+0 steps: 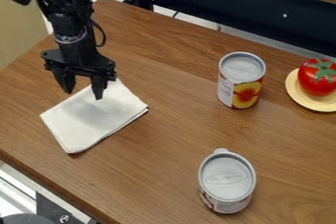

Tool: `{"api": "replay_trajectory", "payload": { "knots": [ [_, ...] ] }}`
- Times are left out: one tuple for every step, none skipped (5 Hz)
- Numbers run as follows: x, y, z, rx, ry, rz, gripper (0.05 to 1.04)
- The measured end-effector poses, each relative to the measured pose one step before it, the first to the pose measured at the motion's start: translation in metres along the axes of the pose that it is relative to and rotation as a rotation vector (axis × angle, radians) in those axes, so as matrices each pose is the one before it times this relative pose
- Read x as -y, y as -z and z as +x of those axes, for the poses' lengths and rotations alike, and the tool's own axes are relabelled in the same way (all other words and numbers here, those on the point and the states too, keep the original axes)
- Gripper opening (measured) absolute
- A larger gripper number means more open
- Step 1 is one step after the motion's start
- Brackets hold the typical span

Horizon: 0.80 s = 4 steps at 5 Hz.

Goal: Moved the white cloth to the center of the table

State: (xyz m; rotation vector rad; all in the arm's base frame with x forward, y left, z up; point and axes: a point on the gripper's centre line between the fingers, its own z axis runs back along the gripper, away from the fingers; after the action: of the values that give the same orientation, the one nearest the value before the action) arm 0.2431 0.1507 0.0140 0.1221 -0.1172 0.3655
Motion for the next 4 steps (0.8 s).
{"api": "replay_trajectory", "payload": {
  "knots": [
    [-0.00106,0.00286,0.0039,0.0044,-0.0023,-0.0055,0.393],
    [0.00007,0.00497,0.00161,0.0001,-0.0117,0.0002,0.17],
    [-0.00066,0.00523,-0.00158,-0.0004,-0.0483,-0.013,0.056],
    [0.00204,0.00247,-0.00411,-0.006,-0.0412,-0.0097,0.053]
  ]
}}
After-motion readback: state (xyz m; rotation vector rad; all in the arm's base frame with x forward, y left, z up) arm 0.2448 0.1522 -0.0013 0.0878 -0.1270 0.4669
